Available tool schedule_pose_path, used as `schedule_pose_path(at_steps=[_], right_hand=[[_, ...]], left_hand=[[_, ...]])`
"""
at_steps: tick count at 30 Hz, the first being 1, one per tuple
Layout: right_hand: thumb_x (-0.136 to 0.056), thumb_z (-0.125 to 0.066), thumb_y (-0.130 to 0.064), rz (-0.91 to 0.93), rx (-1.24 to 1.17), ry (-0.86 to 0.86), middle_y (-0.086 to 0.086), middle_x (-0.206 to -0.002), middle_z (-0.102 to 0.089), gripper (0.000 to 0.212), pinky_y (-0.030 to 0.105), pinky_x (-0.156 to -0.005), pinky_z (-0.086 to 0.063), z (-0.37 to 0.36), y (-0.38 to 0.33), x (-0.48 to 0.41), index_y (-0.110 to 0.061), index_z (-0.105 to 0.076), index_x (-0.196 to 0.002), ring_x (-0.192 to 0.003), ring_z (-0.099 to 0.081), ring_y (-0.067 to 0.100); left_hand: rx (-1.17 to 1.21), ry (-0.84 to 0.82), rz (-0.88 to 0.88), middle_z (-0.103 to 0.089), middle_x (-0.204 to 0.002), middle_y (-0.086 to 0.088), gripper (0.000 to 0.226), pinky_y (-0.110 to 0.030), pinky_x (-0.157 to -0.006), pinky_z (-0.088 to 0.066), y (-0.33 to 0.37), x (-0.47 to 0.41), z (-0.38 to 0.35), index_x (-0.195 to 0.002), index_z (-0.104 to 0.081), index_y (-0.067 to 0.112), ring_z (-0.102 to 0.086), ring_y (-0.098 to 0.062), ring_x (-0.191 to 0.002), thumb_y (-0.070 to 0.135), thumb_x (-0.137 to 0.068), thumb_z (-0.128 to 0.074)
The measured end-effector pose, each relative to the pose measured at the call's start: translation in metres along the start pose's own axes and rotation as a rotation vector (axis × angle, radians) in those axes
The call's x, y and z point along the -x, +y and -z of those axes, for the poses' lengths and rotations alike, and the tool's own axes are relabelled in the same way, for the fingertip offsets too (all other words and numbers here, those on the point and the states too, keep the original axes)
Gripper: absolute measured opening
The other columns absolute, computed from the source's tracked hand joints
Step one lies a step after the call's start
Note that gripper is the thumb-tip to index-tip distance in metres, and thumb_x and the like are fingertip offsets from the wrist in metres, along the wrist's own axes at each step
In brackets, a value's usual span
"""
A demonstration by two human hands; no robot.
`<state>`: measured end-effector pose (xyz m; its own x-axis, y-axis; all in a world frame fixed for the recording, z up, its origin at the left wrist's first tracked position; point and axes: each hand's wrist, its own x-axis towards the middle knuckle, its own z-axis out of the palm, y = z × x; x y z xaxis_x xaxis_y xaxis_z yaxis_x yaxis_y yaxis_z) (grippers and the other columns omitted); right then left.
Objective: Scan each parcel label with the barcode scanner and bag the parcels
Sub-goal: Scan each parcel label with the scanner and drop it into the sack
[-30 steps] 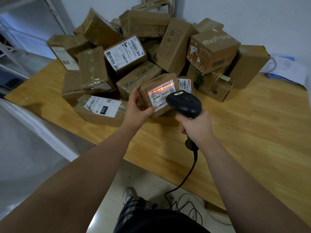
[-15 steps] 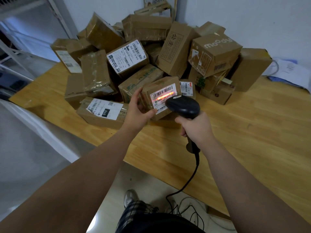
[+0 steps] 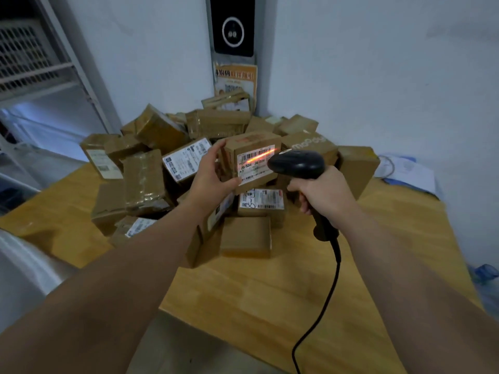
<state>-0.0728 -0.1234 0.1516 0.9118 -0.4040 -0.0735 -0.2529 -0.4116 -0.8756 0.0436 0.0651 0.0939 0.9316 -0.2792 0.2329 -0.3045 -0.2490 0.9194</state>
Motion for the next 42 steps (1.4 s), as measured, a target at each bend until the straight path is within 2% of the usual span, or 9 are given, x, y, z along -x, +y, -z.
schedule_pose_path(at_steps=[3, 9, 16, 22, 25, 28, 32, 36, 42], right_hand=[[-0.082, -0.069, -0.017, 0.036, -0.018, 0.030, 0.002, -0.055, -0.062, 0.011, 0.028, -0.053, -0.051, 0.010, -0.011, 0.004, -0.007, -0.066, -0.085, -0.044, -0.059, 0.013], [-0.081, -0.069, -0.018, 0.071, -0.050, 0.080, 0.007, -0.058, -0.063, 0.013, 0.030, -0.055, -0.053, 0.025, -0.020, 0.009, -0.005, -0.067, -0.078, -0.047, -0.060, 0.018], [-0.085, -0.068, -0.014, 0.067, -0.171, 0.075, 0.006, -0.054, -0.059, 0.017, 0.025, -0.051, -0.050, 0.017, -0.009, 0.004, -0.005, -0.064, -0.071, -0.043, -0.057, 0.013], [-0.084, -0.071, -0.014, -0.100, -0.272, -0.074, 0.006, -0.060, -0.060, 0.010, 0.027, -0.057, -0.049, 0.002, 0.015, -0.012, -0.008, -0.066, -0.078, -0.057, -0.058, 0.017], [-0.085, -0.070, -0.013, -0.222, -0.325, -0.154, 0.006, -0.072, -0.065, 0.006, 0.026, -0.061, -0.049, -0.007, 0.030, -0.007, -0.008, -0.068, -0.088, -0.065, -0.059, 0.016], [-0.086, -0.069, -0.014, -0.270, -0.347, -0.186, 0.005, -0.065, -0.060, 0.006, 0.025, -0.055, -0.045, -0.030, 0.052, 0.018, -0.009, -0.067, -0.083, -0.057, -0.053, 0.015], [-0.080, -0.078, -0.019, -0.301, -0.383, -0.037, 0.006, -0.052, -0.051, 0.025, 0.026, -0.048, -0.039, -0.065, 0.080, 0.053, -0.013, -0.061, -0.062, -0.047, -0.046, 0.015], [-0.082, -0.076, -0.020, -0.267, -0.331, 0.071, -0.007, -0.040, -0.050, 0.033, 0.016, -0.044, -0.039, -0.075, 0.089, 0.067, -0.014, -0.055, -0.057, -0.038, -0.046, 0.005], [-0.086, -0.071, -0.014, -0.330, -0.331, 0.158, 0.004, -0.047, -0.050, 0.031, 0.016, -0.042, -0.040, -0.088, 0.087, 0.065, -0.010, -0.056, -0.058, -0.038, -0.044, 0.010]], left_hand=[[-0.014, -0.005, -0.047, -0.045, -0.129, 0.014, 0.084, -0.030, -0.099, -0.050, 0.017, -0.008, 0.000, -0.147, -0.031, 0.030, -0.049, -0.007, -0.120, 0.004, -0.080, -0.075], [-0.022, -0.006, -0.088, -0.046, -0.136, 0.009, 0.083, -0.038, -0.096, -0.053, 0.029, -0.013, -0.005, -0.144, -0.032, 0.032, -0.049, -0.014, -0.124, 0.005, -0.079, -0.076], [0.206, 0.022, 0.141, -0.054, -0.109, 0.006, 0.080, -0.013, -0.056, -0.052, 0.037, -0.021, -0.013, -0.146, -0.029, 0.025, -0.058, -0.009, -0.093, 0.008, -0.082, -0.074], [0.155, -0.132, 0.398, -0.053, -0.127, -0.014, 0.084, -0.038, -0.081, -0.056, 0.005, -0.012, -0.014, -0.142, -0.029, 0.022, -0.058, -0.024, -0.105, -0.002, -0.076, -0.076], [0.176, -0.135, 0.475, -0.056, -0.125, -0.013, 0.084, -0.035, -0.074, -0.057, -0.015, 0.006, -0.021, -0.139, -0.029, 0.024, -0.059, -0.024, -0.105, -0.003, -0.075, -0.076], [0.201, -0.125, 0.509, -0.057, -0.122, -0.011, 0.085, -0.040, -0.082, -0.056, -0.040, 0.032, -0.028, -0.138, -0.030, 0.026, -0.059, -0.023, -0.105, -0.003, -0.074, -0.077], [0.248, -0.127, 0.510, -0.053, -0.113, 0.001, 0.083, -0.021, -0.064, -0.049, -0.056, 0.066, -0.038, -0.142, -0.028, 0.026, -0.055, -0.013, -0.100, 0.003, -0.078, -0.077], [0.240, -0.131, 0.454, -0.050, -0.118, 0.005, 0.086, -0.015, -0.063, -0.044, -0.065, 0.068, -0.037, -0.147, -0.027, 0.028, -0.049, -0.010, -0.105, 0.008, -0.080, -0.076], [0.192, -0.202, 0.358, -0.049, -0.123, 0.005, 0.082, -0.005, -0.060, -0.047, -0.072, 0.063, -0.035, -0.145, -0.029, 0.028, -0.049, 0.001, -0.101, 0.007, -0.080, -0.076]])
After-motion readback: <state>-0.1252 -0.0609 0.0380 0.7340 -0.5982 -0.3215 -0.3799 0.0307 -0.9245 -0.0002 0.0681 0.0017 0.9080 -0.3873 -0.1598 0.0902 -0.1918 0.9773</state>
